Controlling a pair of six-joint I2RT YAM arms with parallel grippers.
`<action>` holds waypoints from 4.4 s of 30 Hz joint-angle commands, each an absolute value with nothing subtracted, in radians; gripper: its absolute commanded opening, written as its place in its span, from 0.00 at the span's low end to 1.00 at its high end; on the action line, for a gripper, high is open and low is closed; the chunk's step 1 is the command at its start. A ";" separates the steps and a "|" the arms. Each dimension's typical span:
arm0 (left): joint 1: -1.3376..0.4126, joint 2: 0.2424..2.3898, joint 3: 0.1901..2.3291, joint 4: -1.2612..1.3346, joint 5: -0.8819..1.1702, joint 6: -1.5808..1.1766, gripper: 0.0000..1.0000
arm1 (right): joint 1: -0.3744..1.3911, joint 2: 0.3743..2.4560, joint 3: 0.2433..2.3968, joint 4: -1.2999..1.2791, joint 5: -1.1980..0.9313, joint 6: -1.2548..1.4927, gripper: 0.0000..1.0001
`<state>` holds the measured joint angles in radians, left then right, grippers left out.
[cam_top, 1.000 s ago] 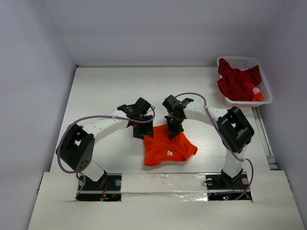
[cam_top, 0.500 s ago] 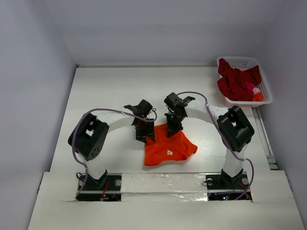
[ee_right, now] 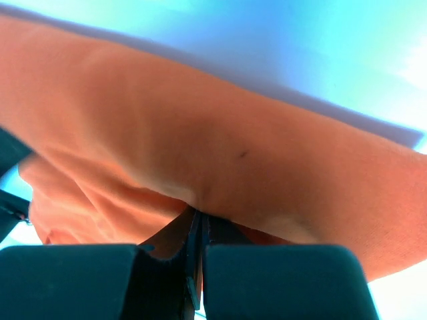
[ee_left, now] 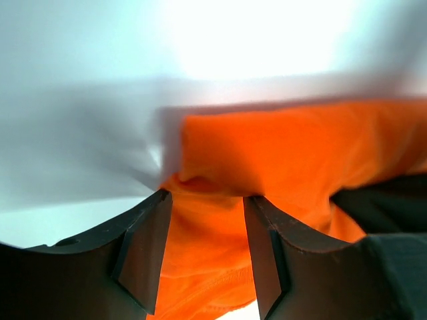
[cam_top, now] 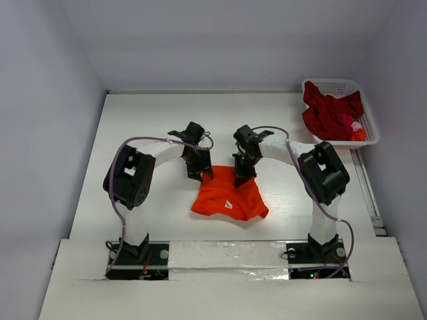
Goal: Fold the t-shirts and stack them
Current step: Smooth out wrinkles on the folded tshirt
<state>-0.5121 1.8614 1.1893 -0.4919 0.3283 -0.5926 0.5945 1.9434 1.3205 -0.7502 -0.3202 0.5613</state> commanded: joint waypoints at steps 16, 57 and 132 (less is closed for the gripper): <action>-0.407 2.002 1.462 -0.580 0.241 -0.492 0.45 | 0.489 2.134 1.649 -0.828 -0.388 0.463 0.00; -0.319 2.042 1.796 -0.640 0.221 -0.489 0.45 | 0.431 2.257 2.154 -0.963 -0.353 0.417 0.00; -0.515 1.806 1.094 -0.364 0.255 -0.557 0.40 | 0.422 2.267 1.896 -0.858 -0.235 0.485 0.00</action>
<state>-0.5102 1.8248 1.1374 -0.3614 0.2684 -0.5591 0.4263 2.2471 1.8641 -0.8978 -0.2356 0.4595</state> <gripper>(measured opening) 0.400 0.011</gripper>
